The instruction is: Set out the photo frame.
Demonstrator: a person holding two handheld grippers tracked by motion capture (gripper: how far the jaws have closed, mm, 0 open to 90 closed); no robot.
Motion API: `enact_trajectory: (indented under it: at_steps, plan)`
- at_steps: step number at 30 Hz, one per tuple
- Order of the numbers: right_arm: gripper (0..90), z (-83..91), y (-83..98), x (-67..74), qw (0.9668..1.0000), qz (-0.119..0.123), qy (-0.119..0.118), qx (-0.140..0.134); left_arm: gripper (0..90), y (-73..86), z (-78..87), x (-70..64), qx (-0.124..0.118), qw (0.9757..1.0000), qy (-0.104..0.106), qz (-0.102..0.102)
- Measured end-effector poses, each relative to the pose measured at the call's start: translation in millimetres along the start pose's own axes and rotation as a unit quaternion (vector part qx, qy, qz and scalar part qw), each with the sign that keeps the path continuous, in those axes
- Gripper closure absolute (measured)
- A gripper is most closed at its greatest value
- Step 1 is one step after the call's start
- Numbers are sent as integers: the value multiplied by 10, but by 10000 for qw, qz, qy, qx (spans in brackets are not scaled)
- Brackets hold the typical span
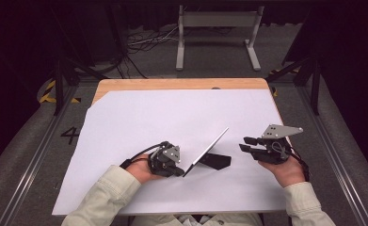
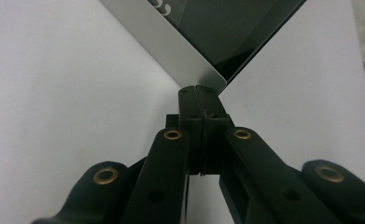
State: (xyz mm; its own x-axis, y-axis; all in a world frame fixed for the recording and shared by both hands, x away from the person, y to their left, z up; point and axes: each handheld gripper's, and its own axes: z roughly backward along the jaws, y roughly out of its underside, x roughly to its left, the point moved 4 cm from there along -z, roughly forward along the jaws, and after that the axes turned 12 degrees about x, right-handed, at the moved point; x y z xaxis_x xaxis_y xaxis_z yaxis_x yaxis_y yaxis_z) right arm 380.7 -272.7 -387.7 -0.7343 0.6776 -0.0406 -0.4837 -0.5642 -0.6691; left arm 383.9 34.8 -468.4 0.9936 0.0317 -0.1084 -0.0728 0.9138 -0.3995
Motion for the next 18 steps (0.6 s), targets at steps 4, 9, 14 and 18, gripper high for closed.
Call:
enact_trajectory:
  at_steps: [4, 9, 14, 18]
  plan:
    - [647, 9, 3, -5, 10000, -10, 3, -8, 900, -51, -29, -49, 8, 9999, 97, -111]
    - [645, 25, 7, -13, 10000, -28, 21, -25, 900, -113, -65, -105, 21, 9996, 182, -199]
    - [643, 35, 15, -16, 10000, -46, 34, -23, 900, -162, -88, -134, 41, 9993, 246, -288]
    - [641, 41, 27, -16, 10000, -63, 39, -13, 900, -232, -124, -180, 60, 9986, 354, -390]
